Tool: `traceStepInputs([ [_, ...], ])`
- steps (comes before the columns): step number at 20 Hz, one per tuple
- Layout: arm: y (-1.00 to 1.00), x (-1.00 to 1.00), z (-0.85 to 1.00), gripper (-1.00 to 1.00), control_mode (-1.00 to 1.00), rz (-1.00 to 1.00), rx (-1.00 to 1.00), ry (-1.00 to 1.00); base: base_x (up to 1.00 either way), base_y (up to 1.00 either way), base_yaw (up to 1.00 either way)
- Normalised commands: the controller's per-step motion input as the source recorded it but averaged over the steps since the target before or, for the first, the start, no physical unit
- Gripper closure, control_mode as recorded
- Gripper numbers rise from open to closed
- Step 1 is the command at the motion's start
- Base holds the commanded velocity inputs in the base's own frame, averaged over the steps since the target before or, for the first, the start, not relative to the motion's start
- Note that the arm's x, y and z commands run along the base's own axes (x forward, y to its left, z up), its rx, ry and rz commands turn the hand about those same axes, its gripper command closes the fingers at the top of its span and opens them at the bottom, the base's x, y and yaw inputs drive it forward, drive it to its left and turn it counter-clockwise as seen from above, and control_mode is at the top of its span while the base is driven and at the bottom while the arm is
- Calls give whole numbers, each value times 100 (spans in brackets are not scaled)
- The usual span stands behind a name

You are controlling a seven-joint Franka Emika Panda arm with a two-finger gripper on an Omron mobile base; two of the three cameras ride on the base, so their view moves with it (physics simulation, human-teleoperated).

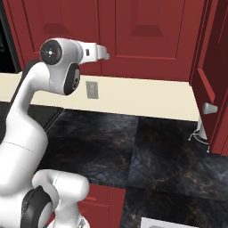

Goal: Open the cabinet, retrieve the rolling pin, and place it next to the meat on the cutting board to prepare for tenderizing.

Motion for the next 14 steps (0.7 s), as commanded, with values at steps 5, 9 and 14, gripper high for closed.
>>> traceStepInputs([
  [5,8,20,-12,-100,-100,0,0,0,0,0,0],
  [9,0,3,-16,-100,-100,0,0,0,0,0,0],
  [14,0,1,-6,-100,-100,0,1,0,0,0,0],
])
